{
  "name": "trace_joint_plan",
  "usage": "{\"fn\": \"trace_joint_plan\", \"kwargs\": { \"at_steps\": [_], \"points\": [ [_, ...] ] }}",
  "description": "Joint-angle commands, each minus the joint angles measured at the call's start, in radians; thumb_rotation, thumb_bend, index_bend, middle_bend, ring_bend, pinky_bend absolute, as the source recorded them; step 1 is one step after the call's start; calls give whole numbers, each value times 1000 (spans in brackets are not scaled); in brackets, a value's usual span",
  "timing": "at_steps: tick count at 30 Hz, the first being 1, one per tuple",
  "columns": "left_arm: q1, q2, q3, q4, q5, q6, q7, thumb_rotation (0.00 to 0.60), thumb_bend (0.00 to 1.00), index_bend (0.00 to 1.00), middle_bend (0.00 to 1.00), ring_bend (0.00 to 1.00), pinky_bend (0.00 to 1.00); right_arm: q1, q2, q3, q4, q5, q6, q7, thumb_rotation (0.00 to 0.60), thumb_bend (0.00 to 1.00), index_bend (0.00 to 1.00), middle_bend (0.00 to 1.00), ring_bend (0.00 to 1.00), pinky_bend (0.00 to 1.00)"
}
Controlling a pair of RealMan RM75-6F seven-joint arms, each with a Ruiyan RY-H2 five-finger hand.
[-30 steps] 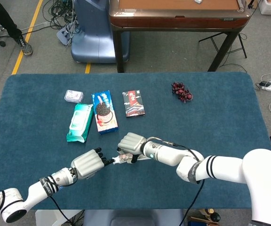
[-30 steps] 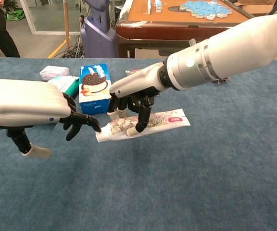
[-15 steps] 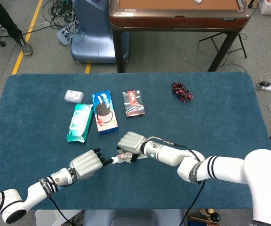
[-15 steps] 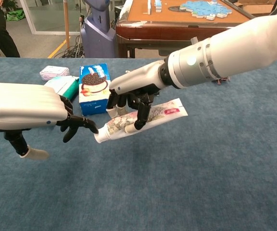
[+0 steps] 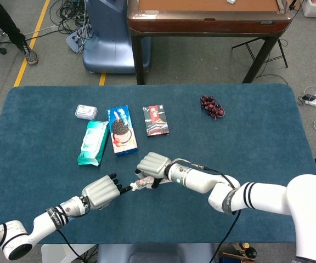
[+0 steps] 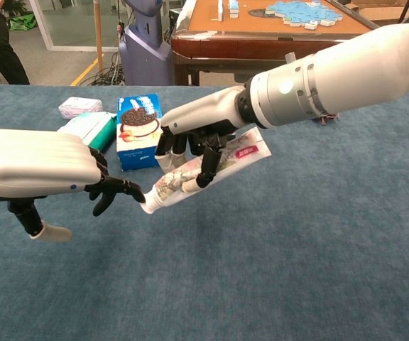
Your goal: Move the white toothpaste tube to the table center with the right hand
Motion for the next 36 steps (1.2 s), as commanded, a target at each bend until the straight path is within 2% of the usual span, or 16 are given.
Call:
{"fn": "trace_joint_plan", "kwargs": {
  "at_steps": [1, 36],
  "points": [
    [-2, -1, 2, 1, -3, -1, 0, 600, 242, 155, 439, 385, 233, -4, -1, 2, 1, -8, 4, 9, 600, 1000, 1000, 862, 834, 522],
    [-18, -22, 18, 20, -22, 0, -10, 600, 242, 155, 439, 386, 233, -23, 0, 12, -5, -83, 35, 107, 600, 1000, 1000, 872, 855, 531]
  ]
}}
